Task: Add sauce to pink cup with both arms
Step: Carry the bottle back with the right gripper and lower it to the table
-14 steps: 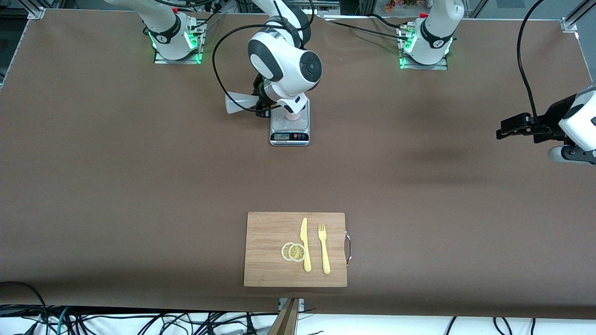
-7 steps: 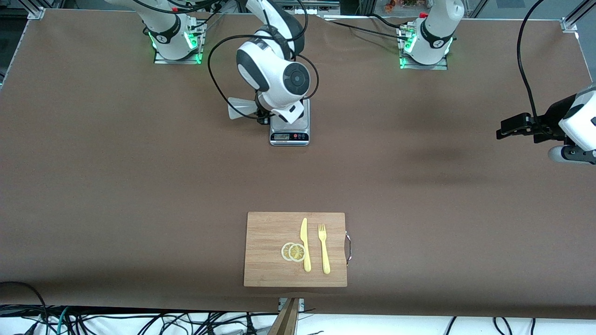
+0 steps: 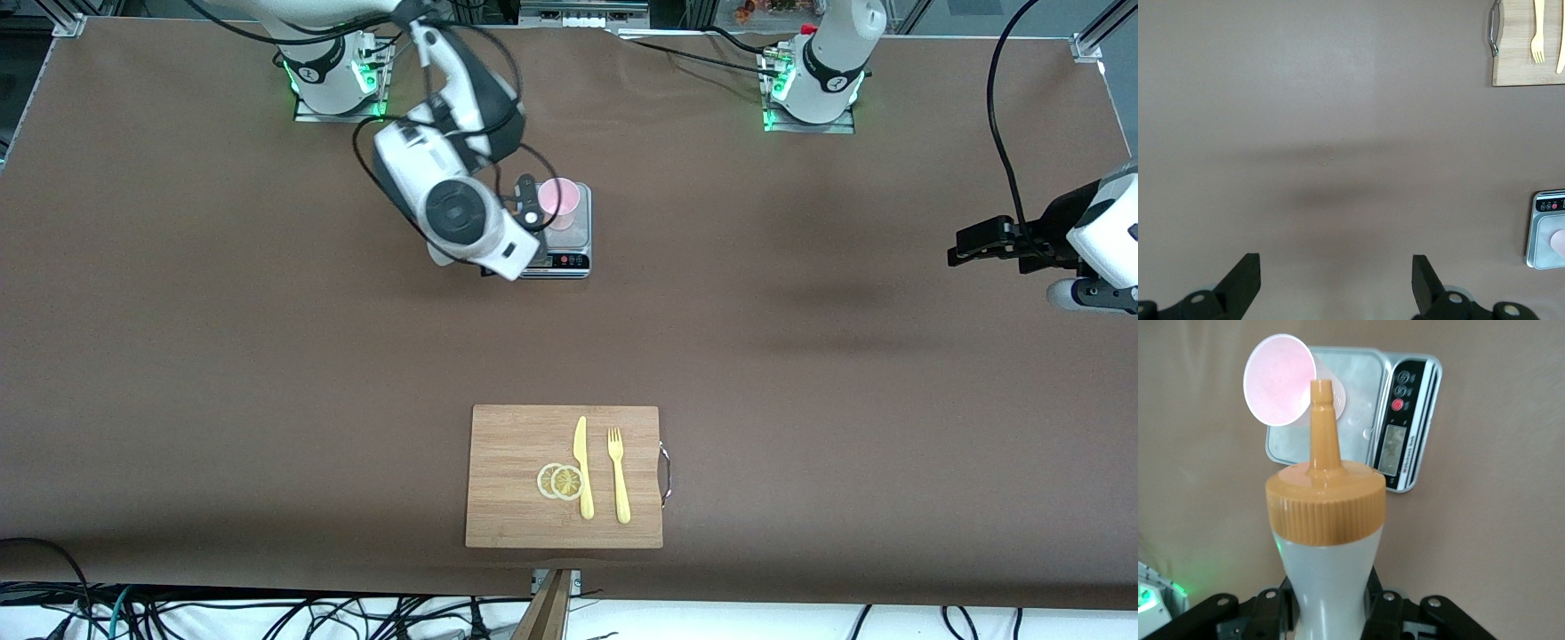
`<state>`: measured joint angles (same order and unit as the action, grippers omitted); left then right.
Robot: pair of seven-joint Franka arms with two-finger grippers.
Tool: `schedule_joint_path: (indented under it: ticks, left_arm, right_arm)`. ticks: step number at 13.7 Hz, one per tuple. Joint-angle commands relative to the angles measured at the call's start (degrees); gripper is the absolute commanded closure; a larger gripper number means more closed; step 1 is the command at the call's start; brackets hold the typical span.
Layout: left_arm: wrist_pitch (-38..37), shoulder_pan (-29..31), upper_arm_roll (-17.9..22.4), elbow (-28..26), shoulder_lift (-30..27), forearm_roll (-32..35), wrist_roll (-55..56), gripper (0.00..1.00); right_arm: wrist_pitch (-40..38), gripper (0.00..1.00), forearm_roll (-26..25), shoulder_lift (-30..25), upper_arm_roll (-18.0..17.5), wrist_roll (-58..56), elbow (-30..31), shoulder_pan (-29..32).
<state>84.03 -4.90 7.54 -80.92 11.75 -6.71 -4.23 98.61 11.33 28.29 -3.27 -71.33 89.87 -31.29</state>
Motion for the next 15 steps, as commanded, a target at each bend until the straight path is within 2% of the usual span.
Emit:
schedule_joint_path:
  ticks: [1,4,6,12,13,15]
  left_arm:
    - [-1.33,-0.38,0.38,1.56,0.64,0.38,-1.13,0.0]
    - [-1.33,-0.38,0.38,1.56,0.64,0.38,-1.13,0.0]
    - [-1.33,-0.46,0.38,2.52,0.73,0.47,-1.13,0.0]
    - [-1.33,-0.46,0.38,2.61,0.73,0.47,-1.13,0.0]
    - [-1.33,-0.46,0.38,2.61,0.73,0.47,-1.13,0.0]
    - [-1.33,-0.46,0.29,2.61,0.73,0.56,-1.13,0.0]
  right_arm:
    - [0.01,0.93,8.58,-2.27,0.97,-11.51,2.06,6.57]
    - [-0.6,0.93,22.46,-0.96,4.57,-26.79,3.46,12.46]
    - [-2.09,0.93,29.24,0.62,5.81,-35.59,5.04,16.41]
    - [-16.49,0.93,48.4,11.07,9.41,-57.65,5.14,28.9]
    - [-19.04,0.93,50.61,12.92,10.03,-60.91,5.14,29.87]
    - [-21.25,0.93,51.51,14.68,11.17,-65.23,5.14,30.59]
